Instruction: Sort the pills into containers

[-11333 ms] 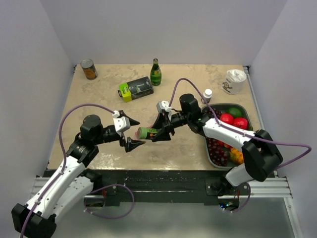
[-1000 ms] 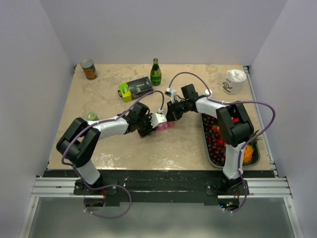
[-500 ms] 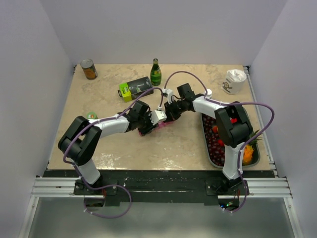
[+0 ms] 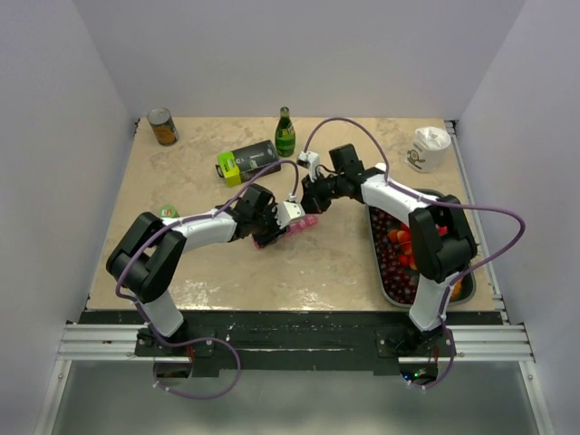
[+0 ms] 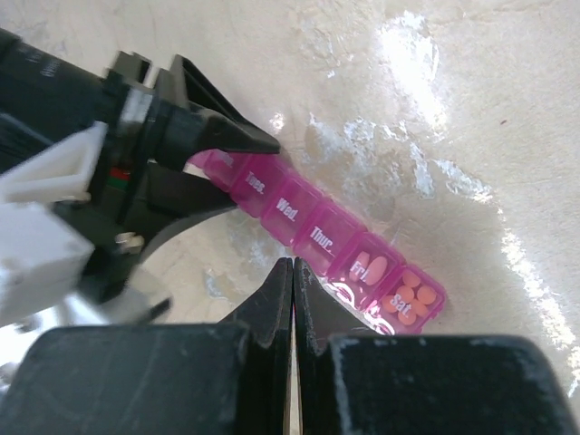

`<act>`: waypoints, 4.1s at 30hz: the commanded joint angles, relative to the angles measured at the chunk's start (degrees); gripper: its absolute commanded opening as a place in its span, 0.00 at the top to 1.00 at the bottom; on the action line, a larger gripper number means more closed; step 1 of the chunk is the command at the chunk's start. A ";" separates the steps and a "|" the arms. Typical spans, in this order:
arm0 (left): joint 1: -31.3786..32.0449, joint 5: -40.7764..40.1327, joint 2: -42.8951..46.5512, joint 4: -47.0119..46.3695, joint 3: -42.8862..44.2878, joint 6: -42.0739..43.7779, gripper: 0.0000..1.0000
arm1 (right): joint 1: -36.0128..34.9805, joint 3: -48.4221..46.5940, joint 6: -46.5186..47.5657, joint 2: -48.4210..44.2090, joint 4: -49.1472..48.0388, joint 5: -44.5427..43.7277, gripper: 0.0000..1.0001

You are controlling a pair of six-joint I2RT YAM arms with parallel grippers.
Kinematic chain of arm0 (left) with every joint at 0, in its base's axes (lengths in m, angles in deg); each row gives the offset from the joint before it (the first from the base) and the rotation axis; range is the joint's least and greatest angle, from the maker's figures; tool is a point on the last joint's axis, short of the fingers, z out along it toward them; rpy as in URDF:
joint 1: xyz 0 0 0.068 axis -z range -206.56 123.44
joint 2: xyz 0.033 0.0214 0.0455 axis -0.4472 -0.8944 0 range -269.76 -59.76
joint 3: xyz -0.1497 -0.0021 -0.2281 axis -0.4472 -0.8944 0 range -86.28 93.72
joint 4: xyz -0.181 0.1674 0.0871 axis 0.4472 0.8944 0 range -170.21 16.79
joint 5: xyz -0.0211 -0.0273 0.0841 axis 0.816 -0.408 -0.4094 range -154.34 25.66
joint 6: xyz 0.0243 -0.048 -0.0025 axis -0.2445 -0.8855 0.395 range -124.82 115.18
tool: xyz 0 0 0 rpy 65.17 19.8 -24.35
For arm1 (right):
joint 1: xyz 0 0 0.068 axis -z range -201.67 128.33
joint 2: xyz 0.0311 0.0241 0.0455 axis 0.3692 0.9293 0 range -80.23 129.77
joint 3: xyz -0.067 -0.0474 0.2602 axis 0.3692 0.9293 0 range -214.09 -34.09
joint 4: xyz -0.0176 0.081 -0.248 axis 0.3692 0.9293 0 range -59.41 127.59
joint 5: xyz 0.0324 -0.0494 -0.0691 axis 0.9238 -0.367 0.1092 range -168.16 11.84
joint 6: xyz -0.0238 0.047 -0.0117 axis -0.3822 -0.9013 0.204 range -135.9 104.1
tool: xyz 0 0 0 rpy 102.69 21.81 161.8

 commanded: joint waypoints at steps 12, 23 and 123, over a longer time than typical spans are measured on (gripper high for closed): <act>-0.18 -2.08 -2.88 3.66 0.20 -0.95 0.89 | 0.25 -3.81 1.14 12.44 5.20 -12.19 1.00; -0.09 -2.26 -2.97 3.75 0.38 -1.13 0.89 | 2.53 -1.26 2.45 0.06 2.65 2.40 1.00; -12.31 -8.50 58.99 7.70 0.73 -32.68 0.01 | 20.81 -6.54 -13.98 -46.63 6.78 -32.84 0.01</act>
